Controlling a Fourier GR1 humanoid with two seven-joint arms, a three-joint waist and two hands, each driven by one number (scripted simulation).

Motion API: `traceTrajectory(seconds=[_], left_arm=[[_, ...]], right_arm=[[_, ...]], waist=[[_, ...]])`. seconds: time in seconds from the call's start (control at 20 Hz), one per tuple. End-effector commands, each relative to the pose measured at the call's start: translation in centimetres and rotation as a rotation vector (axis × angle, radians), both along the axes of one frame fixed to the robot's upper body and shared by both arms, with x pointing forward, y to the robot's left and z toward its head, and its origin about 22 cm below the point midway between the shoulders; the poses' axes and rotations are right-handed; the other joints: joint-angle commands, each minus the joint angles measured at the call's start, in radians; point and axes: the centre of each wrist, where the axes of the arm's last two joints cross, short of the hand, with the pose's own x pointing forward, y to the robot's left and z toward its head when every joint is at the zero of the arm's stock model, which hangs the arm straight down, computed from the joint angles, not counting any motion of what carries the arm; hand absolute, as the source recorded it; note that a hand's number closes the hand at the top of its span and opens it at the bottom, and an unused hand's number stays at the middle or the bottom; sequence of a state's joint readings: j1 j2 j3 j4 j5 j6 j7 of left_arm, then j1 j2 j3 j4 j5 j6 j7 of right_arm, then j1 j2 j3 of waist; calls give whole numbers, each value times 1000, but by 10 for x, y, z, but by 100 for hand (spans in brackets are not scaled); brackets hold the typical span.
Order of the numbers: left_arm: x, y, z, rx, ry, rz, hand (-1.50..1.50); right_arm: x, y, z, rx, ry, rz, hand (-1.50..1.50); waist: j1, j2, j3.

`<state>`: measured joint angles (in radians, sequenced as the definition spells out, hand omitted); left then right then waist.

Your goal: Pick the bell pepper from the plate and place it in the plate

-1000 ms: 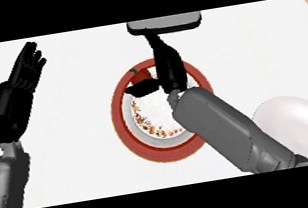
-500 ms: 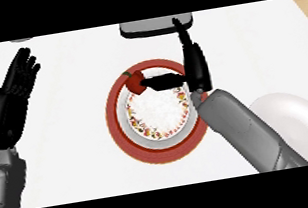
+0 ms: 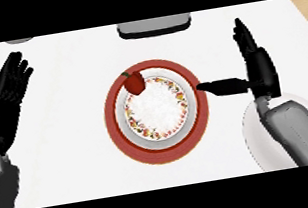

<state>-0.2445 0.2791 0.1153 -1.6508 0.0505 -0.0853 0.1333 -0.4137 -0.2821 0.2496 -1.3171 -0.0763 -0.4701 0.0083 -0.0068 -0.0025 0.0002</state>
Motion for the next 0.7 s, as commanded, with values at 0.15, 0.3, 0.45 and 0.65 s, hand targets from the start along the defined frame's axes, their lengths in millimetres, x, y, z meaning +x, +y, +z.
traceTrajectory(seconds=[0.15,0.3,0.45,0.65], left_arm=[[-17,5,-4,11,20,-2,0],[3,-1,-12,12,2,-5,0],[18,21,12,-5,-1,-6,0],[11,-18,-9,10,-1,-12,0]], right_arm=[[-50,-82,-2,-46,-15,18,-150],[-46,-114,7,-33,-18,20,-150],[-48,-131,9,-48,-35,29,-150],[-54,-137,-9,-100,-34,-12,-150]], waist=[[-3,-2,0],[-1,2,0],[0,3,0],[4,3,0]])
